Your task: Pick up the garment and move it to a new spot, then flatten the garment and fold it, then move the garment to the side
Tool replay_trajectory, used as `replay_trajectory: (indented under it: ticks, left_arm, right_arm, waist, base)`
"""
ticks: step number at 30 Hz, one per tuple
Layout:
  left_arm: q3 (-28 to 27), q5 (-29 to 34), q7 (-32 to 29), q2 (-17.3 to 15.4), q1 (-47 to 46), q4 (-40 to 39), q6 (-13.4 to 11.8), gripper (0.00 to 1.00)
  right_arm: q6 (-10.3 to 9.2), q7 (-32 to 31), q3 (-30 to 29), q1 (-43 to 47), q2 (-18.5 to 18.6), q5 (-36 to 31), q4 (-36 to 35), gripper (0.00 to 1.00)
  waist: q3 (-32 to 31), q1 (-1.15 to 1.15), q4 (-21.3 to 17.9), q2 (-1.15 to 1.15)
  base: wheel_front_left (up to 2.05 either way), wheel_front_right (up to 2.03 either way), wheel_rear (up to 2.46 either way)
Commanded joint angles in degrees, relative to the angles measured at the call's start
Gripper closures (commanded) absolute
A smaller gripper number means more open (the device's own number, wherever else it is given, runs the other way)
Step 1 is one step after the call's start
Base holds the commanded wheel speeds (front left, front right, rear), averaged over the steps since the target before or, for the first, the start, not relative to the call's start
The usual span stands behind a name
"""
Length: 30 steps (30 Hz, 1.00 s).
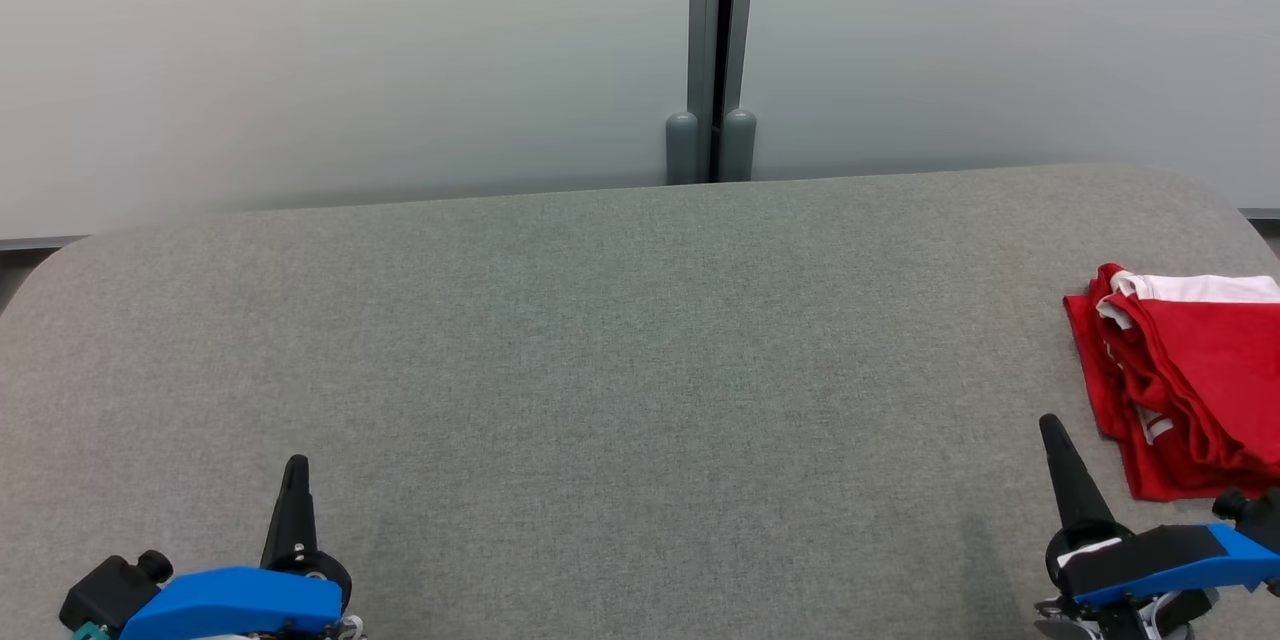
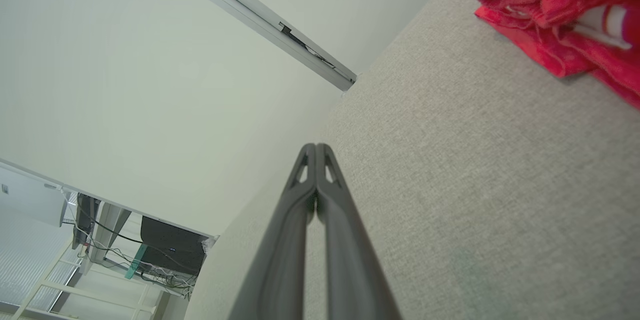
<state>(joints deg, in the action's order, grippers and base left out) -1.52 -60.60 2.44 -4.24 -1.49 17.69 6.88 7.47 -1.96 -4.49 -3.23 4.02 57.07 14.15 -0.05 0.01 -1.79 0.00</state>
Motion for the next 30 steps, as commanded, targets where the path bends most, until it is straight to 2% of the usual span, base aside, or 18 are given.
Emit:
replay_trajectory:
  ticks: [1, 30]
  left_arm:
    - [-0.6, -1.5, -0.5, -0.1, -1.7, -1.0, 0.4, 1.00]
    - [-2.8, -16.0, -4.6, 0.6, -3.4, -2.3, 0.6, 1.00]
  right_arm:
    - [0.03, -0.2, -0.3, -1.4, 0.0, 1.9, -0.6, 1.00]
    - [0.04, -2.4, -1.2, -2.4, -0.6, 17.8, -0.4, 1.00]
  waist:
    - [0.0, -0.01, 0.0, 0.00]
    - [0.1, -0.01, 0.7, 0.00]
  base:
    - [0.00, 0.00, 0.00]
    - [0.00, 0.00, 0.00]
